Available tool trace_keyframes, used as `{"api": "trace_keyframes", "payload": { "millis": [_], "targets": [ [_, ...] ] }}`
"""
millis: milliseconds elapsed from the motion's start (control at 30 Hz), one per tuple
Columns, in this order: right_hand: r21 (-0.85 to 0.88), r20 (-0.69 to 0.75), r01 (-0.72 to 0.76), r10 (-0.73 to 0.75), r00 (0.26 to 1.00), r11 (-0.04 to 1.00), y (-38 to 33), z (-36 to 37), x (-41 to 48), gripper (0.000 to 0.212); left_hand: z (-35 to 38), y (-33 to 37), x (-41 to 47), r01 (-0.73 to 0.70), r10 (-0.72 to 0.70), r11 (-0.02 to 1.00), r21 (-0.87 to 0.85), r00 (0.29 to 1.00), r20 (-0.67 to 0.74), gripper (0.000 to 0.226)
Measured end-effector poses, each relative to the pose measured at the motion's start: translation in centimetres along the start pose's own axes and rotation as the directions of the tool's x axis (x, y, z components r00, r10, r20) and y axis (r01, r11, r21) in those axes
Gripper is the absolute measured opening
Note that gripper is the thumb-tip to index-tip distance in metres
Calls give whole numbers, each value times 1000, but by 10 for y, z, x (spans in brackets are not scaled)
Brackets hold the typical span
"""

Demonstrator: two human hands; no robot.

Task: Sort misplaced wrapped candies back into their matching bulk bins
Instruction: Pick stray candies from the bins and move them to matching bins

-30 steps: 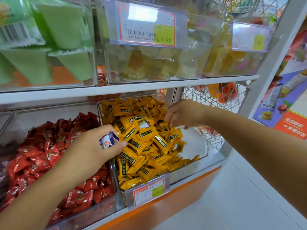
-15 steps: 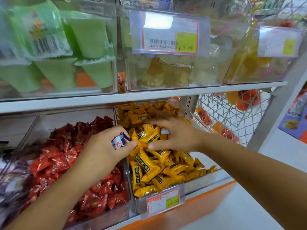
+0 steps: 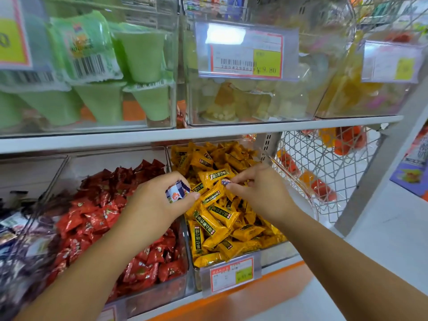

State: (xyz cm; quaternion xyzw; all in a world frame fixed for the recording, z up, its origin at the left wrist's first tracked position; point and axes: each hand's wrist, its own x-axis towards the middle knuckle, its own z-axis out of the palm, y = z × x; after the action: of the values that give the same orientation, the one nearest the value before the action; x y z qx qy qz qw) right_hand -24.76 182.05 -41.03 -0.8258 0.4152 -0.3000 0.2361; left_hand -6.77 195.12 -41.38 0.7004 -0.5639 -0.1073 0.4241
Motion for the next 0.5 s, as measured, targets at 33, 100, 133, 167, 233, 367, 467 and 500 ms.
{"api": "trace_keyframes", "payload": {
  "millis": [33,100,133,167,233,367,467,500],
  "targets": [
    [-16,-24,-3,2,1000,1000,0,0,-2,12,0,0,0,-1,1,1000,-7,1000,2,16],
    [-10,-78,5,-5,997,1000,0,-1,-7,12,-1,1,-2,4,-3,999,-31,1000,8,10],
    [1,-102,23,-23,995,1000,-1,-3,-11,14,-2,1,-3,6,-5,999,-44,1000,9,7],
    [7,-120,48,-47,992,999,-2,-5,-15,17,-3,2,-4,4,-3,999,-52,1000,9,6],
    [23,-150,114,-109,983,993,-5,-7,-20,15,-4,1,-5,1,0,999,-51,1000,13,11],
    [63,-87,280,-274,958,958,-20,-6,-27,10,-8,6,-8,-13,16,991,-130,1000,18,29],
    [99,30,319,-323,946,943,-31,3,-32,11,-9,12,-8,-44,53,989,-140,997,64,31],
    [132,49,306,-315,948,943,-34,6,-32,8,-9,13,-9,-53,63,991,-119,995,81,28]
  ]
}}
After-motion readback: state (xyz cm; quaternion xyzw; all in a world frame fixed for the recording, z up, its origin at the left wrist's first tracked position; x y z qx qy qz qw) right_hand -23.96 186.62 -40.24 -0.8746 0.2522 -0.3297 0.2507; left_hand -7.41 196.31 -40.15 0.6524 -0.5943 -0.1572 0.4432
